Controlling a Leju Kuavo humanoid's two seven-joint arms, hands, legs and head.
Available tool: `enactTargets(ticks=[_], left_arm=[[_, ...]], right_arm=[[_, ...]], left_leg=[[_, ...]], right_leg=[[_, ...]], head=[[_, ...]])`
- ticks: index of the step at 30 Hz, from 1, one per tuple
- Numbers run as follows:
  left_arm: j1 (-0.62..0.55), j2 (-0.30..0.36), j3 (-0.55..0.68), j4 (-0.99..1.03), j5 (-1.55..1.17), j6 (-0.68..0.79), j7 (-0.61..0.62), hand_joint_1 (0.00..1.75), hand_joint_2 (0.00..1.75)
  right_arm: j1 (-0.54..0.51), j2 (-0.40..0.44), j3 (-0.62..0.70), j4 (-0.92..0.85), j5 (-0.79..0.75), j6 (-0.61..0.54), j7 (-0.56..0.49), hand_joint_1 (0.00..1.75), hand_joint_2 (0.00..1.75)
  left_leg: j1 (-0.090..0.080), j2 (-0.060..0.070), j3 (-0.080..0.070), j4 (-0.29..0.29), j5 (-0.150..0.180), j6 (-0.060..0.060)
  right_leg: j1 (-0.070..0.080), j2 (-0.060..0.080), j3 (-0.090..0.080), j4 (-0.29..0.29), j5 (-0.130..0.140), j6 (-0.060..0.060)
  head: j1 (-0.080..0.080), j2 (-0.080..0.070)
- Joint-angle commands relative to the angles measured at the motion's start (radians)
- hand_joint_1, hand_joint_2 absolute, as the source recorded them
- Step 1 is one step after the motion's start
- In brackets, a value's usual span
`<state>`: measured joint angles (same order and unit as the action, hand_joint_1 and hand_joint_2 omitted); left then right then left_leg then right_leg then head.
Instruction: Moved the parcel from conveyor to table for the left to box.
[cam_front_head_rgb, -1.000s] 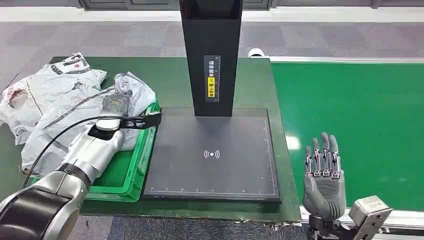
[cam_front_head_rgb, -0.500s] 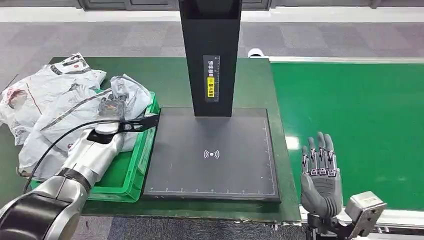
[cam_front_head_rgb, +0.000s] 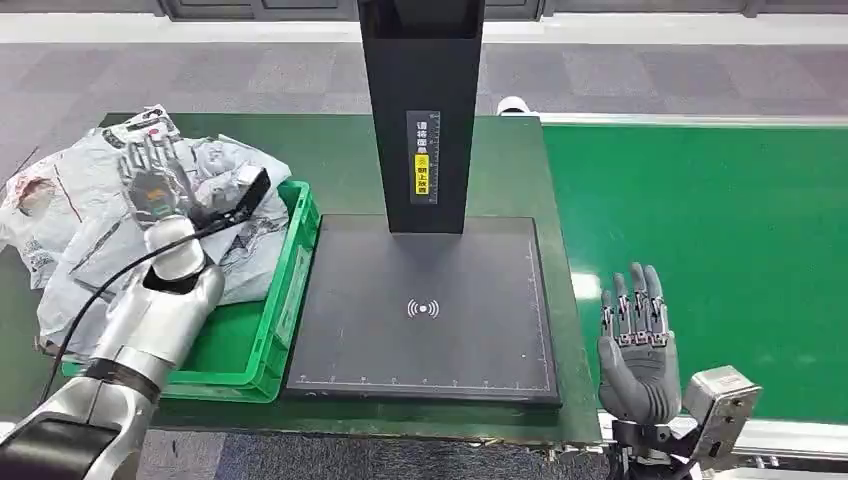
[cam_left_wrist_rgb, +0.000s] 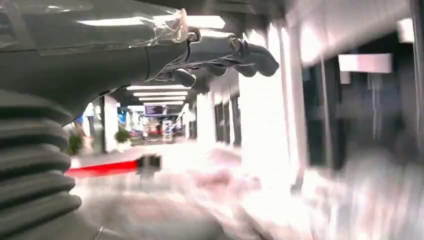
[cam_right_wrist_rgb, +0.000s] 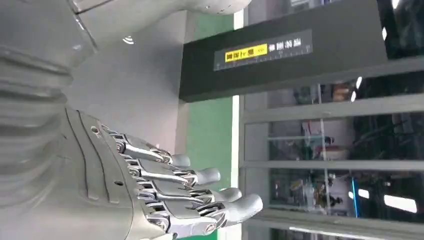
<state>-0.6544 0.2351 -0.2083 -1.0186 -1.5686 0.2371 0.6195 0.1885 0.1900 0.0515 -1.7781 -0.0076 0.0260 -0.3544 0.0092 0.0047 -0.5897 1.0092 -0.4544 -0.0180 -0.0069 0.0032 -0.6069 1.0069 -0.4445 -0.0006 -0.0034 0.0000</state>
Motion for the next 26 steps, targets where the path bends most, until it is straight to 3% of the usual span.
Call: enactTargets(ticks=[1,8,15,17,19,20,21,22,23,24,26], left_arm=[[0.052,0.098,-0.029,-0.292,-0.002,0.086,0.079,0.0,0.0],[0.145,0.144,-0.021,-0.533,-0.002,0.227,0.079,0.0,0.0],[0.21,0.149,0.024,-0.597,-0.002,0.315,0.045,0.0,0.0],[0.243,0.112,0.081,-0.614,-0.002,0.345,-0.02,0.0,0.0],[0.267,0.027,0.129,-0.623,-0.002,0.375,-0.114,0.0,0.0],[0.26,-0.075,0.136,-0.617,0.158,0.425,-0.296,0.0,0.0],[0.25,-0.116,0.133,-0.613,0.295,0.421,-0.403,0.0,0.0],[0.249,-0.153,0.127,-0.61,0.473,0.419,-0.533,0.0,1.75],[0.266,-0.184,0.096,-0.617,0.774,0.322,-0.681,0.0,1.75],[0.288,-0.21,0.094,-0.604,0.954,0.257,-0.75,0.0,1.75],[0.374,-0.269,0.071,-0.584,1.405,-0.027,-0.877,0.0,1.75]], right_arm=[[-0.019,-0.014,0.001,0.043,-0.004,-0.012,0.0,0.0,1.75],[-0.033,-0.005,0.001,0.064,-0.005,-0.015,-0.004,0.0,1.75],[-0.052,-0.007,0.007,0.102,0.001,-0.002,-0.01,0.0,1.75],[-0.06,-0.006,0.008,0.114,0.001,0.001,-0.011,0.0,1.75],[-0.061,-0.005,0.007,0.117,0.002,0.002,-0.011,0.0,1.75],[-0.048,-0.005,-0.001,0.105,0.004,-0.004,-0.018,0.0,1.75],[-0.037,-0.007,-0.007,0.096,0.004,-0.005,-0.018,0.0,1.75],[-0.024,-0.008,-0.017,0.087,0.004,-0.006,-0.019,0.0,1.75],[-0.012,-0.012,-0.027,0.086,0.004,-0.008,-0.021,0.0,1.75],[-0.006,-0.013,-0.037,0.09,0.001,-0.007,-0.024,0.0,1.75],[-0.014,-0.018,-0.045,0.115,0.006,0.018,-0.021,0.0,1.75]], left_leg=[[0.0,0.001,0.002,-0.001,-0.001,0.0],[0.0,0.001,0.001,-0.001,-0.001,0.0],[0.0,0.001,0.002,-0.001,-0.001,0.0],[0.0,0.002,0.003,-0.002,-0.001,0.0],[0.0,0.001,0.002,-0.002,-0.001,0.0],[0.0,0.001,0.004,-0.003,-0.001,0.001],[0.0,-0.003,0.005,-0.004,0.0,0.001],[-0.001,-0.005,0.003,-0.003,0.0,0.001],[-0.001,-0.005,0.004,-0.004,0.0,0.001],[-0.001,-0.009,0.002,-0.002,0.0,0.001],[-0.002,-0.01,0.004,-0.003,0.0,0.002]], right_leg=[[0.001,0.001,0.002,-0.002,0.0,0.0],[0.0,0.001,0.001,-0.002,0.0,0.0],[0.0,0.001,0.003,-0.002,0.0,0.0],[0.0,0.002,0.003,-0.003,0.0,0.0],[0.0,0.001,0.002,-0.002,0.0,0.0],[0.0,0.001,0.004,-0.004,0.0,0.0],[0.0,-0.003,0.007,-0.006,0.0,0.001],[0.0,-0.005,0.005,-0.004,-0.001,0.001],[-0.001,-0.006,0.005,-0.004,-0.001,0.001],[-0.001,-0.009,0.005,-0.004,-0.002,0.001],[-0.001,-0.011,0.007,-0.005,-0.002,0.002]], head=[[0.0,0.0],[0.0,0.0],[0.0,0.0],[0.0,0.0],[0.0,0.0],[0.0,0.0],[0.0,0.0],[0.0,0.0],[0.0,0.0],[0.0,0.0],[0.0,0.0]])
